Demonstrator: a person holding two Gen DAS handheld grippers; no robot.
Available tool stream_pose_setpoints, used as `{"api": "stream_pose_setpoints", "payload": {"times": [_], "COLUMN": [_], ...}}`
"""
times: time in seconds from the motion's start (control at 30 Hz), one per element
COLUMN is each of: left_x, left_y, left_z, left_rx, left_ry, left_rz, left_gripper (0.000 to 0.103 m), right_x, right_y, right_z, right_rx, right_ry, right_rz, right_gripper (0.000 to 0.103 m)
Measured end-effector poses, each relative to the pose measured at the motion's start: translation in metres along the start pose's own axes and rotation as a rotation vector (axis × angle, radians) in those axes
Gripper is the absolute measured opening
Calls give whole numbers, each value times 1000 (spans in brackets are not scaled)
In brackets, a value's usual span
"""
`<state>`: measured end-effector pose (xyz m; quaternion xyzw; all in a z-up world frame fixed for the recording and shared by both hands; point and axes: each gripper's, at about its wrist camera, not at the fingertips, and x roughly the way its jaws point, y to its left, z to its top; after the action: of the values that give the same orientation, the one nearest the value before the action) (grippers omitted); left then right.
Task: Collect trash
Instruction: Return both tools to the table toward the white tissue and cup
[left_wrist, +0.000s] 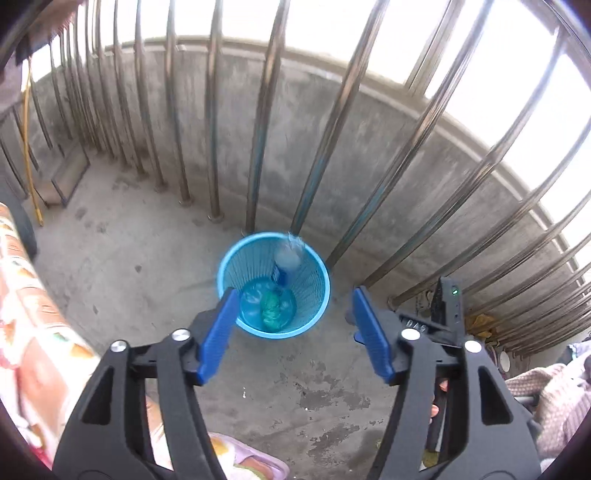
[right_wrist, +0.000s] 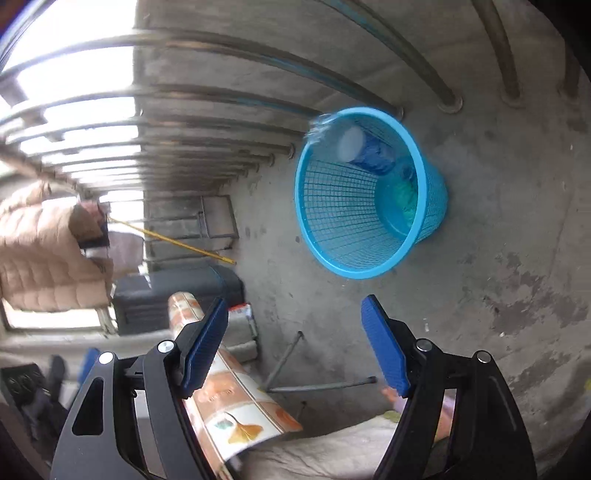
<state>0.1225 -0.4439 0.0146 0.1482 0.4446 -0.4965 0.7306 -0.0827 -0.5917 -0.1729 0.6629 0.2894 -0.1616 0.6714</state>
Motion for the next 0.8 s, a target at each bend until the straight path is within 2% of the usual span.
{"api": "stream_pose_setpoints", "payload": {"times": [0.1,0.13,0.27,0.37,0.43,0.47,0.63,0.7,0.8], "left_x": [-48,-65,-142,-202,-243,-263,-343,-363,-380], "left_y": [11,17,50,84,104,113,163,181,210], "left_z": [-8,-12,-38,-67,-92,-107,-186,-222,-273], "left_rx": [-6,-15,-97,-200,-258,-285,-409,-476,-600], "left_ry": [-55,-71,-129,-201,-250,-277,-361,-373,-386], "left_rz": [0,1,1,70,137,171,326,368,383], "left_gripper": [67,71,77,80,82,82,82,82,82], "right_x": [-14,-18,-29,-33,-35,-38,-51,-46,-27], "right_y": [25,36,84,118,141,152,209,236,267], "right_z": [-14,-20,-49,-75,-96,-109,-169,-196,-233], "right_rx": [-127,-173,-384,-535,-621,-662,-877,-949,-1033], "right_ry": [-19,-27,-63,-111,-140,-147,-77,-24,103], "right_rz": [-83,-109,-195,-283,-293,-262,20,95,165], "right_gripper": [73,73,88,93,93,93,94,93,93]}}
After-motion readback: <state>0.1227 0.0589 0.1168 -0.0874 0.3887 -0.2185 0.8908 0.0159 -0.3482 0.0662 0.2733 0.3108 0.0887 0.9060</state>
